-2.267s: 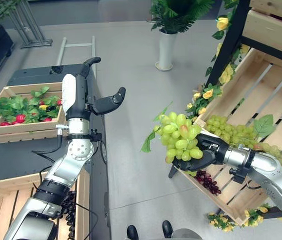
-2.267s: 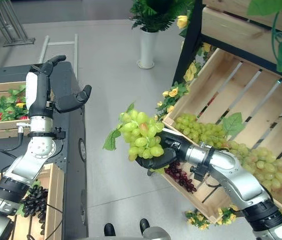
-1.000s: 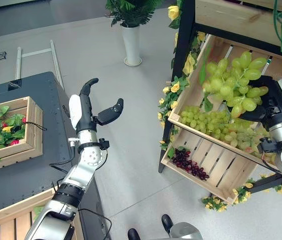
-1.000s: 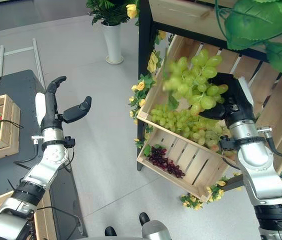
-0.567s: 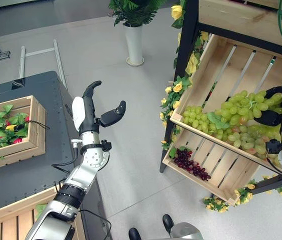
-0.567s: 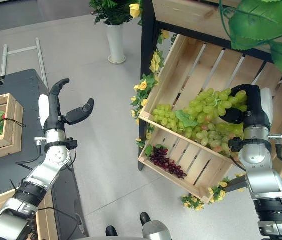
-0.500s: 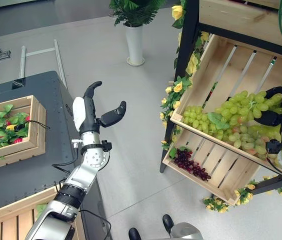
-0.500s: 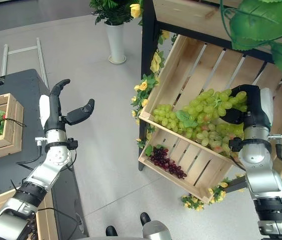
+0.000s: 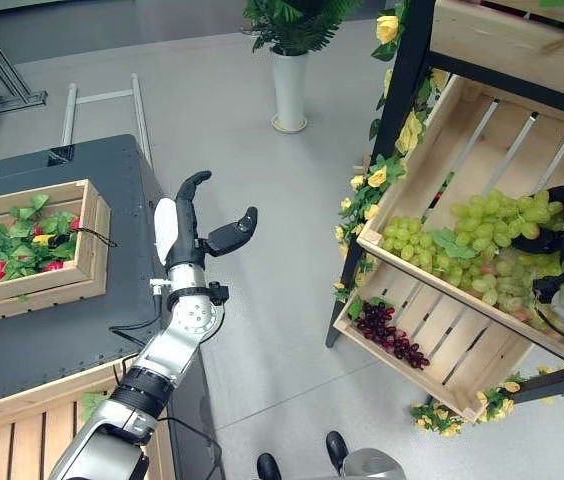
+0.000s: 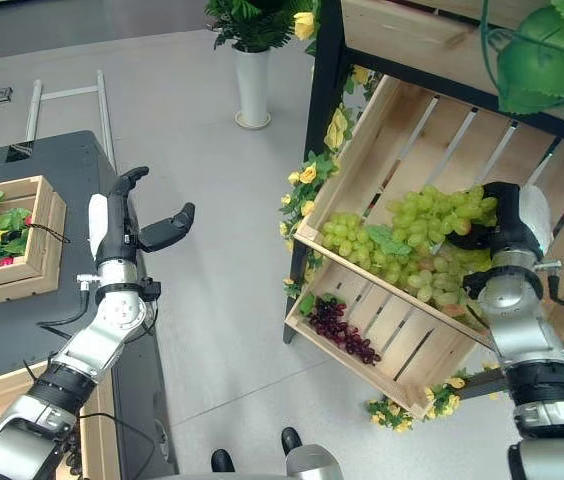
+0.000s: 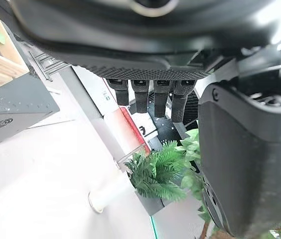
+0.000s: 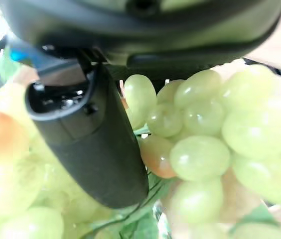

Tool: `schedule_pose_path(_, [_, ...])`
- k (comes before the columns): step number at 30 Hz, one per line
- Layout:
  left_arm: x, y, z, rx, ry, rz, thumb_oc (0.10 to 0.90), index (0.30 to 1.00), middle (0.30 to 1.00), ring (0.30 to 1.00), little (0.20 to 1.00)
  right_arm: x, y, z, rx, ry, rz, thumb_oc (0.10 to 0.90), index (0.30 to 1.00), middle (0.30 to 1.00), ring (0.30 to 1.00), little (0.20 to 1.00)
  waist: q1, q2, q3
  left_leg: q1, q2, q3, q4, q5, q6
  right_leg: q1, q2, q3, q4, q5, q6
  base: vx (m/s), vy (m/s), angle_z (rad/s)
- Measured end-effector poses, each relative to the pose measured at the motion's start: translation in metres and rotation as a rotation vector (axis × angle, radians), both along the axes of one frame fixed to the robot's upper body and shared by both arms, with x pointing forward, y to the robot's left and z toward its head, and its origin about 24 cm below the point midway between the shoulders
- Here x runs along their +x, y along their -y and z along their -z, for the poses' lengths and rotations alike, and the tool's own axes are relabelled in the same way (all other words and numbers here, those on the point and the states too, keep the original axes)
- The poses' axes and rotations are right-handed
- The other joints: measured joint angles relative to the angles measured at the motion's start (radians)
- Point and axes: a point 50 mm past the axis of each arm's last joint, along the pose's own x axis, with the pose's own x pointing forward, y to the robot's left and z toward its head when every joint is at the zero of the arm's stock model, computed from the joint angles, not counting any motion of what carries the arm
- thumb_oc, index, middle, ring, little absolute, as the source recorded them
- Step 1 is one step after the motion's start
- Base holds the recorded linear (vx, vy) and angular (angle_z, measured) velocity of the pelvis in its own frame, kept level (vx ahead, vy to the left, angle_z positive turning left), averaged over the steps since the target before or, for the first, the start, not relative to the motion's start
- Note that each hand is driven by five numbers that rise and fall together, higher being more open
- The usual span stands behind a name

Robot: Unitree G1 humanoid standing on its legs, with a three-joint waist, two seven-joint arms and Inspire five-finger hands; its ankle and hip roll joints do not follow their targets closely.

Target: Pick up the fruits from the basket on one side to the basket on the other side

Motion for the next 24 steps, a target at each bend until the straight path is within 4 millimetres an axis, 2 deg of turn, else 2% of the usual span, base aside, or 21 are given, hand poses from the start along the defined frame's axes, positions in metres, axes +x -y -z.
schedule_pose_path(7, [0.001, -0.002, 0.000, 0.005, -0.014, 0.007, 0.800, 0.900, 0.900, 0.900, 0.900, 0.000, 0.001, -0.017, -0.075, -0.125, -0.107, 0.800, 0.900, 0.900, 0.900, 0.900, -0.011, -0.009, 0.001, -0.002, 0.001, 0.002, 0.000, 0.000, 0.000, -0.003, 0.002, 0.002, 0.000, 0.000, 0.000, 0.00, 0.000, 0.00])
schedule_pose_path(11, [0.001, -0.004, -0.002, 0.015, -0.015, 0.010, 0.800, 0.900, 0.900, 0.900, 0.900, -0.005, -0.004, -0.037, -0.341, -0.272, -0.210, 0.800, 0.900, 0.900, 0.900, 0.900, -0.030, -0.019, 0.005, -0.009, 0.001, 0.005, 0.000, -0.001, 0.000, -0.010, 0.002, 0.004, 0.000, 0.000, 0.000, 0.00, 0.000, 0.00])
schedule_pose_path(14, [0.001, -0.004, -0.002, 0.017, -0.014, 0.010, 0.800, 0.900, 0.900, 0.900, 0.900, -0.006, -0.007, -0.045, -0.406, -0.312, -0.245, 0.800, 0.900, 0.900, 0.900, 0.900, -0.035, -0.023, 0.005, -0.013, 0.001, 0.010, 0.000, -0.002, 0.001, -0.016, 0.003, 0.007, 0.001, 0.000, 0.000, 0.00, -0.009, -0.04])
schedule_pose_path(19, [0.001, -0.008, -0.004, 0.033, -0.013, 0.005, 0.800, 0.900, 0.900, 0.900, 0.900, -0.010, -0.011, -0.057, -0.464, -0.389, -0.306, 0.800, 0.900, 0.900, 0.900, 0.900, -0.046, -0.026, 0.005, -0.022, 0.002, 0.011, 0.006, -0.002, 0.001, -0.026, 0.004, 0.008, 0.001, 0.000, 0.000, 0.00, 0.000, 0.00])
schedule_pose_path(24, [0.001, -0.012, -0.006, 0.028, -0.004, -0.009, 0.800, 0.900, 0.900, 0.900, 0.900, -0.016, -0.019, -0.058, -0.506, -0.427, -0.376, 0.800, 0.900, 0.900, 0.900, 0.900, -0.058, -0.028, 0.005, -0.021, 0.003, 0.016, 0.006, -0.003, 0.001, -0.027, 0.005, 0.010, 0.001, 0.001, 0.000, 0.00, -0.002, -0.02])
